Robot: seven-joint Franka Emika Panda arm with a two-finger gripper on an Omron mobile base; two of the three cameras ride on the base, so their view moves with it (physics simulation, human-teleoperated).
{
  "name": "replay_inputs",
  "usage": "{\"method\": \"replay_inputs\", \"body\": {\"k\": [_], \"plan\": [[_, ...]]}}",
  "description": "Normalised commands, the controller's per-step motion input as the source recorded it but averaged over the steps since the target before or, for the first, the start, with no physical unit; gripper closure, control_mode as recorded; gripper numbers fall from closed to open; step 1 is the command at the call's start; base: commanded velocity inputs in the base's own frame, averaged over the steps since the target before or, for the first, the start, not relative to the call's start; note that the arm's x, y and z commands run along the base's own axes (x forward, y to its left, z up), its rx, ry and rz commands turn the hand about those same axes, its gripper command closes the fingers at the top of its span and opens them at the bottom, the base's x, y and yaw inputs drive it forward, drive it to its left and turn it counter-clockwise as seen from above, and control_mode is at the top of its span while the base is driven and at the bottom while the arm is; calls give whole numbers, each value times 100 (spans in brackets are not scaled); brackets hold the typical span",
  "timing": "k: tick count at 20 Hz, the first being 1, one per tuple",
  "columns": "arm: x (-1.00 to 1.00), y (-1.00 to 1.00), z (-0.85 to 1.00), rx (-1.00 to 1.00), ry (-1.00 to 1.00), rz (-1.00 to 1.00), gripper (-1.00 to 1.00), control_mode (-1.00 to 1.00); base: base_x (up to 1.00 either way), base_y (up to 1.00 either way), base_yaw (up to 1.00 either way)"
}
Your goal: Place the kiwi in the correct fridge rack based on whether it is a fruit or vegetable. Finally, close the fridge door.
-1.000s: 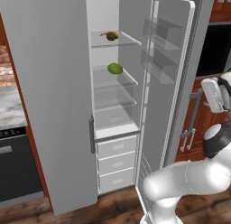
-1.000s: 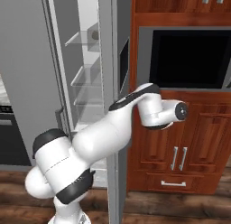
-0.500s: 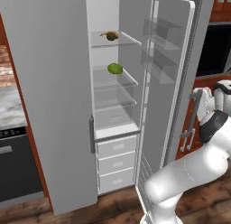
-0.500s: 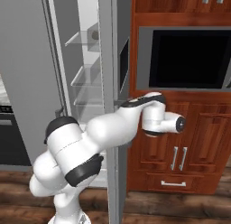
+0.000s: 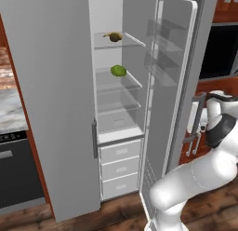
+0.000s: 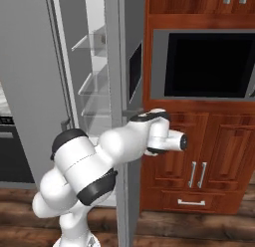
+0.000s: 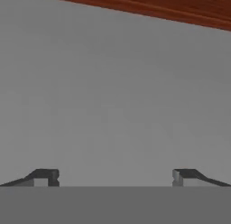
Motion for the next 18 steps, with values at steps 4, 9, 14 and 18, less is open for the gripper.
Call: {"method": "replay_inputs", "body": {"k": [4, 9, 14, 18], "plan": [[0, 100, -13, 0, -1, 14, -100, -100, 0, 0, 0], [1, 100, -7, 0, -3, 11, -100, -100, 0, 0, 0], [13, 84, 0, 0, -9, 0, -100, -100, 0, 0, 0], [16, 75, 0, 0, -13, -12, -100, -100, 0, 0, 0]]}}
